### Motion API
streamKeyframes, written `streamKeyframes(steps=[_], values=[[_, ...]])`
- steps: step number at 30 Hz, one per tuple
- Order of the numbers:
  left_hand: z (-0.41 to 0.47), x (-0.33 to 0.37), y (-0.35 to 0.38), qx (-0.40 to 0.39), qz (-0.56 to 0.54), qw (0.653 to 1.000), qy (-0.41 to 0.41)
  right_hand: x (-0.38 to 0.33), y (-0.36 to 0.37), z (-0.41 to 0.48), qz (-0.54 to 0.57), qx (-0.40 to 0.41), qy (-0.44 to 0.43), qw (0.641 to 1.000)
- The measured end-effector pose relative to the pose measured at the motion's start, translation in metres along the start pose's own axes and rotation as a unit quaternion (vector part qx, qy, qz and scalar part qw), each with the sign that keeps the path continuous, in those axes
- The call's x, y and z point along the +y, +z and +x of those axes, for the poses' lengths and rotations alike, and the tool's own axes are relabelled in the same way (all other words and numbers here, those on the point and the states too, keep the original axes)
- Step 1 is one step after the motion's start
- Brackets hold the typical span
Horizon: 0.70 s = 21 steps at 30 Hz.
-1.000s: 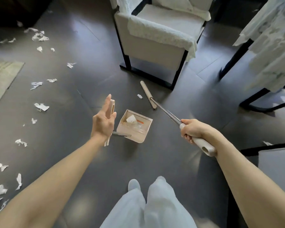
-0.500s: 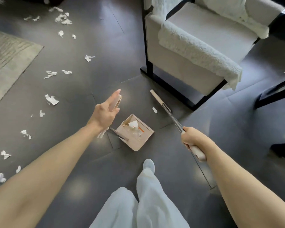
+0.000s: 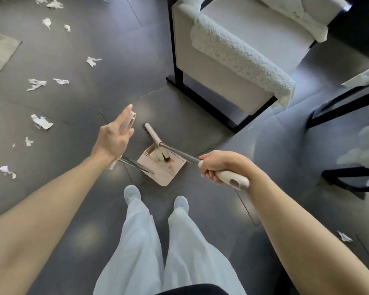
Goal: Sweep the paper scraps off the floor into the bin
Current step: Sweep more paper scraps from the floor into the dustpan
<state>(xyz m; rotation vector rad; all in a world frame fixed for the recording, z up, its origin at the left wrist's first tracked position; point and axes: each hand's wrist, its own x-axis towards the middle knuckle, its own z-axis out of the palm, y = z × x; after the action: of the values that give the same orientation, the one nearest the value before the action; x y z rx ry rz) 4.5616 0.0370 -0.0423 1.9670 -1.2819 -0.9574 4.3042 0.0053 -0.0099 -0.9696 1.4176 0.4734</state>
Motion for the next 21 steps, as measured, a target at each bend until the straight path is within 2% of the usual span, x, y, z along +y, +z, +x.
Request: streamKeyframes(steps=[4,8,13,21], values=[[-0.001,-0.015,-0.020,-0.052,-0.062,0.997,0.002,-0.017,0.015,-0.016,0.048,0.018,-0.006,0.999],[0.010,-0.011,-0.040,-0.124,-0.132,0.983,0.019,-0.020,0.036,-0.021,0.144,0.059,-0.028,0.987],[0.031,0.017,-0.037,-0.198,-0.111,0.971,0.075,-0.006,0.051,-0.038,0.241,0.117,-0.034,0.963],[0.021,0.077,0.034,-0.334,-0.083,0.929,0.137,0.088,0.059,-0.071,0.393,0.187,0.020,0.900]])
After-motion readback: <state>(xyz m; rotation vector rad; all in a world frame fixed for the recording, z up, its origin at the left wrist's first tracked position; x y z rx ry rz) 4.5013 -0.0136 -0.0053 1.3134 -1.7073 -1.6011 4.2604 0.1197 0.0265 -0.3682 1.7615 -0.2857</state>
